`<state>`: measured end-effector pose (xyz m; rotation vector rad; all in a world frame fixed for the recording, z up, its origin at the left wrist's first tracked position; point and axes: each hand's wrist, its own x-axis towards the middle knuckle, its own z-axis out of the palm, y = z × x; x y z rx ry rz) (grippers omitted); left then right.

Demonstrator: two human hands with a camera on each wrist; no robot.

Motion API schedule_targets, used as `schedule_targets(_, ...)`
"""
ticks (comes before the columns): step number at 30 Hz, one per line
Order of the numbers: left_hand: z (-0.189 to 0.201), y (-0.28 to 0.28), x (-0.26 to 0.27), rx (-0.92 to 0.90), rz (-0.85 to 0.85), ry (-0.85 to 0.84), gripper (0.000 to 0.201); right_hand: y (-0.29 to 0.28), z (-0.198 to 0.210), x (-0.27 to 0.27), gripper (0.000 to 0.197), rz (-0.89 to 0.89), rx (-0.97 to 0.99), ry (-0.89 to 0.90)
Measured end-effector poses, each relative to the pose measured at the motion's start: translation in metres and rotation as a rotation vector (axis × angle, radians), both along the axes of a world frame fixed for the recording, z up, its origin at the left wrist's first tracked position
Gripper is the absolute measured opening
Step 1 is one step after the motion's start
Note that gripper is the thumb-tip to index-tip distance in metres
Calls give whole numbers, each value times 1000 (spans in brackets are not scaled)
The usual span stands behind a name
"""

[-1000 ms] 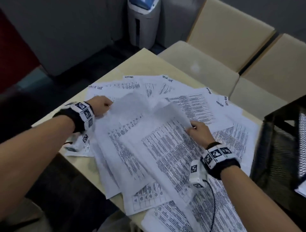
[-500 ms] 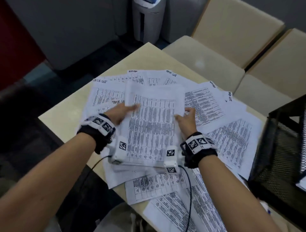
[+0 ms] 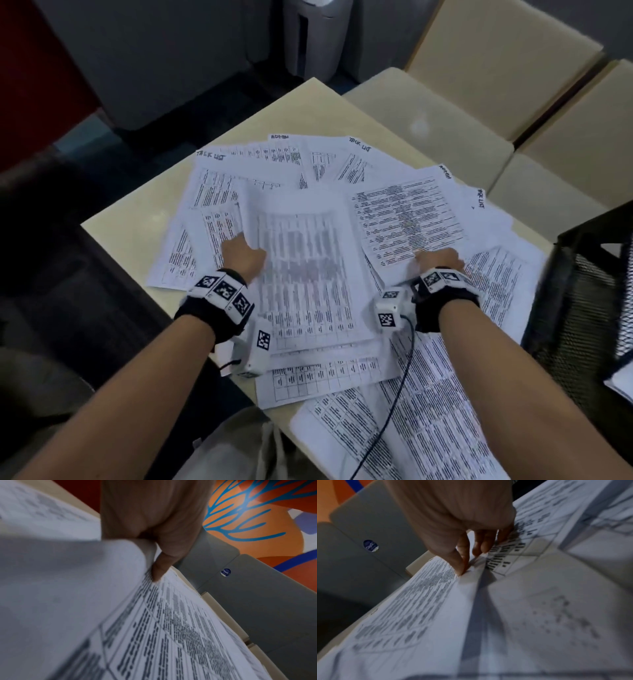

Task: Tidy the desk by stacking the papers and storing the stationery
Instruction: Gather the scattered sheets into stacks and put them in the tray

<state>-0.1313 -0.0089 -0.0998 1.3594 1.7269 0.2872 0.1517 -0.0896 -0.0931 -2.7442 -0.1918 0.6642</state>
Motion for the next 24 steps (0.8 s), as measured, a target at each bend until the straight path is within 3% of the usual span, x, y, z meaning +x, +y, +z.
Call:
schedule_targets(1,-1,-5,2,-1,-25,-68,35,2,1,-2,47,-6,-13,-6)
schedule_targets(3,1,-9,3,8,1,-140,38,3,2,-12,73,73,-46,0)
schedule_targets(5,5,-5,-3,44,72,-167,46,2,3,-33,102,312,-42,30)
schedule_targets(7,13,5,-14,115,136,-179,53,3,0,-58,109,590,-94,29)
schedule_targets(11,36,26,-36,225,155,-161,59,10,-8,-78,88,883,-218,-42)
schedule_targets(13,40,29,-41,184,139,-134,61,7,-7,-73,56,915,-153,-191)
schedule_targets(15,35,28,-44,97,129,-126,62,7,5,-60,28,826,39,-231)
schedule_targets(18,19,20,-44,-3,10,-55,44,6,20,-46,31,742,274,-213)
schedule_targets(21,9,11,-38,-39,63,-155,37,-6,18,-68,39,1035,429,-166)
schedule_targets(24,13,10,-36,-104,190,-282,64,-25,11,-84,48,1340,308,-48)
